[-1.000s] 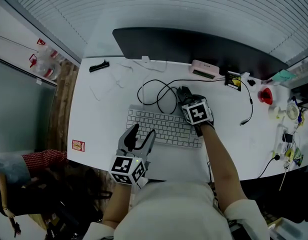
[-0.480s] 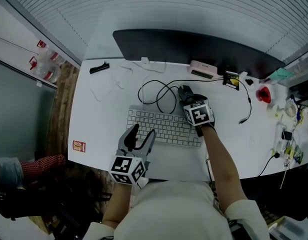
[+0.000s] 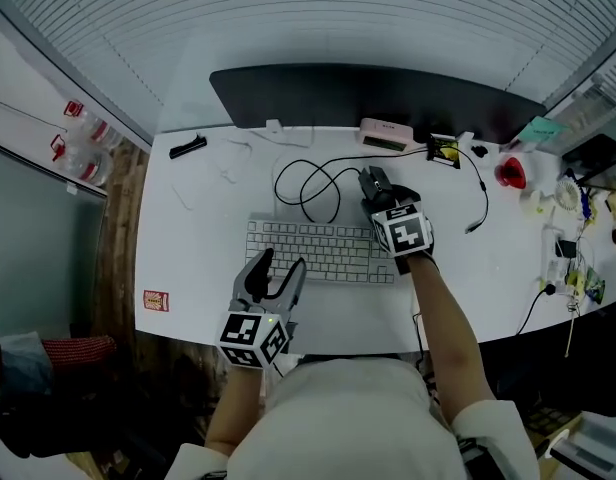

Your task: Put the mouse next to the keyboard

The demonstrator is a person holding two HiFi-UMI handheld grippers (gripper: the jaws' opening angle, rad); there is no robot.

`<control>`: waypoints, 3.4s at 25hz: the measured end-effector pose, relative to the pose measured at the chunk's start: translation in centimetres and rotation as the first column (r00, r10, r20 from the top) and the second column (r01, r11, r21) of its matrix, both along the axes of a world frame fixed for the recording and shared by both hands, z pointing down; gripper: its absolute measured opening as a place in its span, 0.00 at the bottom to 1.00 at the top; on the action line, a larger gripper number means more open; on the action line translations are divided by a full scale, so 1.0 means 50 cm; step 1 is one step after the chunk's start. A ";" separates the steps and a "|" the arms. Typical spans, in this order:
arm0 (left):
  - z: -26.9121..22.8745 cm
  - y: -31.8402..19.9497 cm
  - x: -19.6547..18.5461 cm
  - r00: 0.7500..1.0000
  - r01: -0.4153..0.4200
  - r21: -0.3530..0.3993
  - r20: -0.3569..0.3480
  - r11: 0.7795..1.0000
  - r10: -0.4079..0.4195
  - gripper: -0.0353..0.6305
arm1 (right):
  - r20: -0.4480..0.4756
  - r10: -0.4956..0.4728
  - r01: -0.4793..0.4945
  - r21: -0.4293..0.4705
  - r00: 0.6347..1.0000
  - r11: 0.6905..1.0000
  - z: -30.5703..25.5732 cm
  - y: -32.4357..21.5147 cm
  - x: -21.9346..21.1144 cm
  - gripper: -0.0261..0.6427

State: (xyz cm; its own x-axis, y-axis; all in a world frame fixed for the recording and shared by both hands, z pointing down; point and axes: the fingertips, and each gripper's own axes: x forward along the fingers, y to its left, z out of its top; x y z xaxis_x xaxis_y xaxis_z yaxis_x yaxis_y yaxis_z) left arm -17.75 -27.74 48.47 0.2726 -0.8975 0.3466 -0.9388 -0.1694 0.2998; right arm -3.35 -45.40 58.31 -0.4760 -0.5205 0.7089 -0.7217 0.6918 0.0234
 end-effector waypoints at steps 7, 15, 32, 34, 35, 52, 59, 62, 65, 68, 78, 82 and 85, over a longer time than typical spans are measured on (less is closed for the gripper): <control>-0.005 0.001 0.023 0.999 -0.043 0.009 0.001 0.999 0.043 0.44 | 0.004 0.105 -0.105 0.024 0.994 0.994 -0.024 0.021 0.102 0.47; -0.002 0.011 0.050 0.995 -0.096 0.014 0.001 0.995 0.096 0.44 | -0.036 0.233 -0.232 0.017 0.972 0.973 0.002 0.064 0.230 0.47; 0.020 0.050 0.103 0.985 -0.174 0.006 0.005 0.985 0.174 0.44 | -0.039 0.353 -0.355 -0.089 0.935 0.931 0.114 0.191 0.371 0.47; 0.022 0.056 0.106 0.985 -0.175 0.005 0.004 0.985 0.175 0.44 | -0.056 0.372 -0.376 -0.105 0.926 0.920 0.105 0.206 0.377 0.47; 0.023 0.059 0.107 0.985 -0.175 0.004 0.002 0.985 0.175 0.44 | -0.067 0.379 -0.385 -0.113 0.923 0.916 0.110 0.213 0.383 0.47; 0.010 0.109 0.098 0.987 -0.159 0.016 0.008 0.987 0.159 0.44 | -0.074 0.434 -0.439 -0.086 0.898 0.894 0.116 0.230 0.408 0.53; -0.001 0.162 0.084 0.991 -0.135 0.037 0.014 0.990 0.135 0.44 | 0.044 0.432 -0.431 -0.036 0.901 0.902 0.037 0.272 0.367 0.54; -0.007 0.190 0.080 0.992 -0.124 0.048 0.017 0.991 0.123 0.44 | 0.076 0.401 -0.401 -0.007 0.913 0.916 0.011 0.303 0.338 0.54; -0.011 0.219 0.079 0.993 -0.122 0.054 0.018 0.991 0.121 0.43 | 0.133 0.372 -0.377 0.018 0.919 0.926 -0.027 0.345 0.302 0.52; -0.015 0.246 0.081 0.992 -0.125 0.060 0.025 0.990 0.124 0.41 | 0.197 0.359 -0.374 0.045 0.912 0.926 -0.067 0.388 0.274 0.43; -0.024 0.337 0.075 0.995 -0.091 0.077 0.049 0.993 0.088 0.29 | 0.337 0.304 -0.374 0.166 0.891 0.912 -0.185 0.524 0.219 0.15; -0.027 0.367 0.073 0.995 -0.082 0.078 0.065 0.994 0.077 0.21 | 0.358 0.260 -0.354 0.228 0.897 0.907 -0.228 0.575 0.196 0.10; -0.029 0.389 0.073 0.995 -0.080 0.082 0.073 0.993 0.074 0.16 | 0.375 0.227 -0.338 0.263 0.899 0.904 -0.252 0.614 0.179 0.07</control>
State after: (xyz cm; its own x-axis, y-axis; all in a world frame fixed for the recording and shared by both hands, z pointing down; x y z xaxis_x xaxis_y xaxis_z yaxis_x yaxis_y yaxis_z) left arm -14.08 -8.28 47.01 0.3201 -0.9017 0.2907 -0.9401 -0.2643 0.2152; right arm 5.62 -14.69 45.73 -0.4497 -0.8360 0.3146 -0.8890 0.4528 -0.0675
